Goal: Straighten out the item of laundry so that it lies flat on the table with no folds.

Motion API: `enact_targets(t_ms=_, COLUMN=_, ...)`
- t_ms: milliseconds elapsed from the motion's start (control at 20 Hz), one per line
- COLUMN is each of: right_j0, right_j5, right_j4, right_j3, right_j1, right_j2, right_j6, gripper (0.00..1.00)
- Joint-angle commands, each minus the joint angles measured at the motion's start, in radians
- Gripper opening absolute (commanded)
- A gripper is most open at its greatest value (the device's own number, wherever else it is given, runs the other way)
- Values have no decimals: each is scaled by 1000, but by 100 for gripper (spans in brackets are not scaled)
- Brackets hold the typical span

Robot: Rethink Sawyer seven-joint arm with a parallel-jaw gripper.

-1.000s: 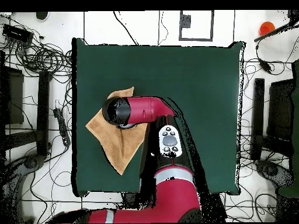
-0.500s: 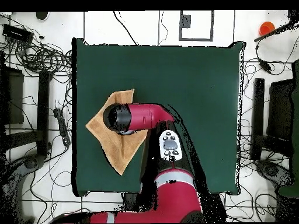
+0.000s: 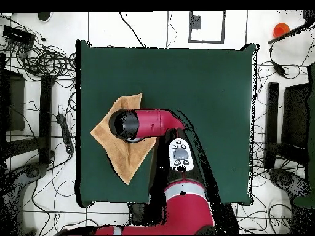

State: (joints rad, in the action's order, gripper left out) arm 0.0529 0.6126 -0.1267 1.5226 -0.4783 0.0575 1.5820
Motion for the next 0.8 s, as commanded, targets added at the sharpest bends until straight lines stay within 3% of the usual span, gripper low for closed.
enact_targets(t_ms=50, right_j0=42, right_j5=-82, right_j4=-29, right_j3=26, right_j1=93, right_j2=59, right_j6=78, gripper=100)
enact_targets(t_ms=550, right_j0=17, right_j5=-131, right_j4=-63, right_j3=-31, right_j1=137, right_j2=-6, right_j6=121, gripper=100)
enact_targets(t_ms=600, right_j0=18, right_j5=-117, right_j4=-31, right_j3=-17, right_j1=136, right_j2=-7, right_j6=169, gripper=0)
enact_targets(t_ms=800, right_j0=13, right_j5=-101, right_j4=-40, right_j3=-19, right_j1=134, right_j2=6, right_j6=148, gripper=0)
